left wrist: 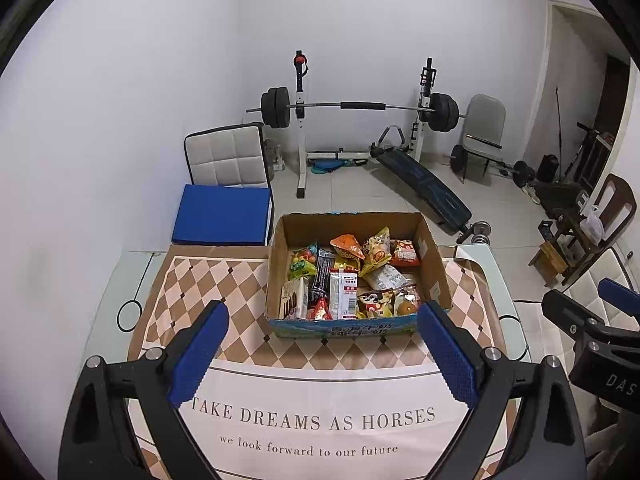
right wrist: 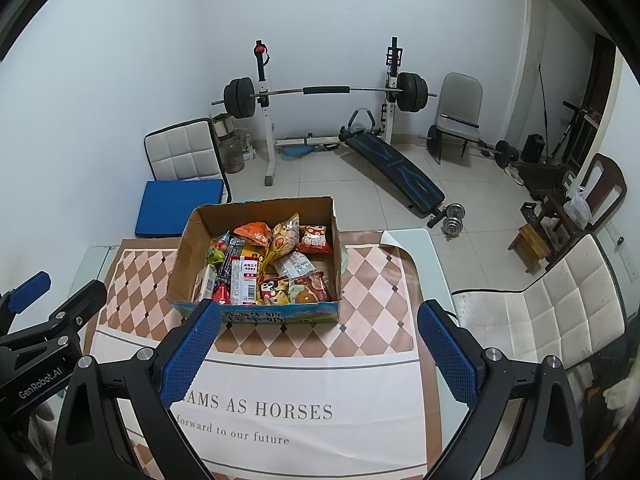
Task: Organize snacks
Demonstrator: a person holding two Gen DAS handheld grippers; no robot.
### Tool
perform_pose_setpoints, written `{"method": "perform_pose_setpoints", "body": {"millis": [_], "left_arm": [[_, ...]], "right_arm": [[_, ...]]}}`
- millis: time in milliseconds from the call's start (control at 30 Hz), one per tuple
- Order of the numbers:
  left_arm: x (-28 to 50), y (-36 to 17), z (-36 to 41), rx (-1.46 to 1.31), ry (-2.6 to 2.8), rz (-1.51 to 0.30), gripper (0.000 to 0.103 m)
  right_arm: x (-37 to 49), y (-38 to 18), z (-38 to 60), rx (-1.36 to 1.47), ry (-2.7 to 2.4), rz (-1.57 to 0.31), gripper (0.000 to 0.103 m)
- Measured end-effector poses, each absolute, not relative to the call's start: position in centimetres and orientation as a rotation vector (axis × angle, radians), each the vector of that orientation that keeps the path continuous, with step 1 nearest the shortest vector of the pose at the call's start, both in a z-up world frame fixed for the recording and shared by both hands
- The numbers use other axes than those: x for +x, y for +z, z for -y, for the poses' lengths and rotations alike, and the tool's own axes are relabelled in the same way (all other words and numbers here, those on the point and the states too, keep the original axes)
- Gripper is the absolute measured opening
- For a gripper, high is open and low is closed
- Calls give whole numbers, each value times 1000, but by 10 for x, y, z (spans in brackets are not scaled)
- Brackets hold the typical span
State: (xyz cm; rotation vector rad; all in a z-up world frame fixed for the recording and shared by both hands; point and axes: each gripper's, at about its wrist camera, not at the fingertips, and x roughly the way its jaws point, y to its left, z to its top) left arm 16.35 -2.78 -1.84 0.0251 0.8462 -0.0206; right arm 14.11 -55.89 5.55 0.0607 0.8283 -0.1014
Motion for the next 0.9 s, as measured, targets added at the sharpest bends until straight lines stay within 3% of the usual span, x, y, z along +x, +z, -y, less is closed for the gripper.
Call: {"method": "perform_pose_setpoints", "body": {"millis": [900], "left_arm": [[164, -16, 18, 26, -19, -842, 97]], "right_arm": [[125, 53, 545, 91, -122, -830, 101]]}}
